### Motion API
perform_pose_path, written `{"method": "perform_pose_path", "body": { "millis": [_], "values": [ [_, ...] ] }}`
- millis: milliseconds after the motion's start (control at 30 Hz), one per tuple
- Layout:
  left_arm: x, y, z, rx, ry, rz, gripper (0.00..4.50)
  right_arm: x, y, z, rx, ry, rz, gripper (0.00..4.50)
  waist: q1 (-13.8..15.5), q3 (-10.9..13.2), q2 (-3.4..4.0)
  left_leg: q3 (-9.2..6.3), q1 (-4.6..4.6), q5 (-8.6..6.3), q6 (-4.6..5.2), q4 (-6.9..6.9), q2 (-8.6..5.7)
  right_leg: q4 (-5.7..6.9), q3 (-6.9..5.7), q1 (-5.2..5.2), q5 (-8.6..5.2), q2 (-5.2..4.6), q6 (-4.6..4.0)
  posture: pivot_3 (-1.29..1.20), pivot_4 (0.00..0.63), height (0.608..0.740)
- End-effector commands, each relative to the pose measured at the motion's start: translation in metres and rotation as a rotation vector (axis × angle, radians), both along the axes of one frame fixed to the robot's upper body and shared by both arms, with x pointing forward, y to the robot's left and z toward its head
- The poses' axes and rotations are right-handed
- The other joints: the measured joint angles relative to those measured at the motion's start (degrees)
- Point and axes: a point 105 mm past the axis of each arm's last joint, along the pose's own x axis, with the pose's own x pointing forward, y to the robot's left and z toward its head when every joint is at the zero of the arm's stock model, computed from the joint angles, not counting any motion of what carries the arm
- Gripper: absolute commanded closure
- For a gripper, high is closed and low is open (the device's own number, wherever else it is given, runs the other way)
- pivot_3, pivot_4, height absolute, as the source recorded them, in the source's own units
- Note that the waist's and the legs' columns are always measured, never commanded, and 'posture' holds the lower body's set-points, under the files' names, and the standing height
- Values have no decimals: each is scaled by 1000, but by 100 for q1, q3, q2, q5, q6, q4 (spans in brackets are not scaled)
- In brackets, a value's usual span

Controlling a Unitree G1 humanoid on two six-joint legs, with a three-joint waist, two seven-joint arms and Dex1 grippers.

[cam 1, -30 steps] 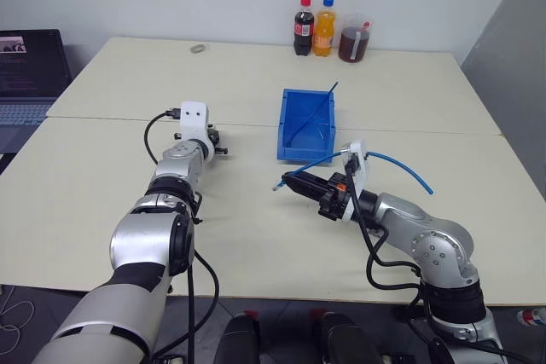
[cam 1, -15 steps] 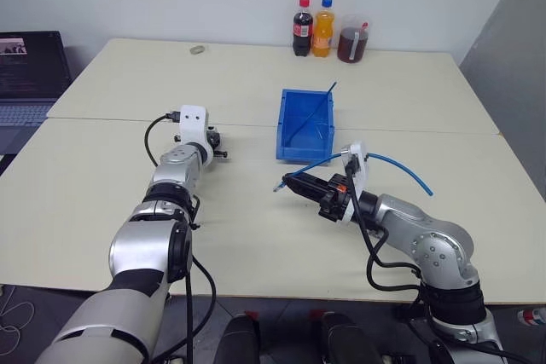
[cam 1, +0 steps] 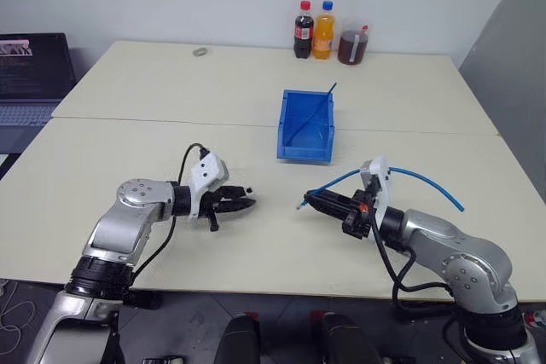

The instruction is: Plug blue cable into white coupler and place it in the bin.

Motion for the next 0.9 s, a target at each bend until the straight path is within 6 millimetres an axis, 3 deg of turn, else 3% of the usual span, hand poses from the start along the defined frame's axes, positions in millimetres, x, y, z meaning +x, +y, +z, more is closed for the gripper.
{"method": "perform_pose_path", "body": {
  "millis": [33,367,667,900],
  "values": [
    [-7,-17,6,41,-42,-149,3735,-6,2,8,-24,-84,22,4457,-1,0,0,0,0,0,0,0,0,0,1,-1,0,2,0,0,150,740],
    [0,-36,-21,131,-73,-283,3735,-7,8,4,-104,-188,55,4461,-8,0,0,2,-2,-1,1,0,3,-2,8,-4,0,10,-1,0,150,740],
    [-1,-36,-38,152,-55,-319,3735,5,34,-5,-183,-285,167,4462,20,-7,-6,0,0,0,1,5,4,0,8,-1,0,13,0,0,150,740],
    [1,-33,-42,158,-49,-321,3735,14,40,-13,-245,-322,223,4462,18,-9,-6,-1,0,-1,1,10,4,1,6,1,10,12,-17,0,150,740]
  ]
}}
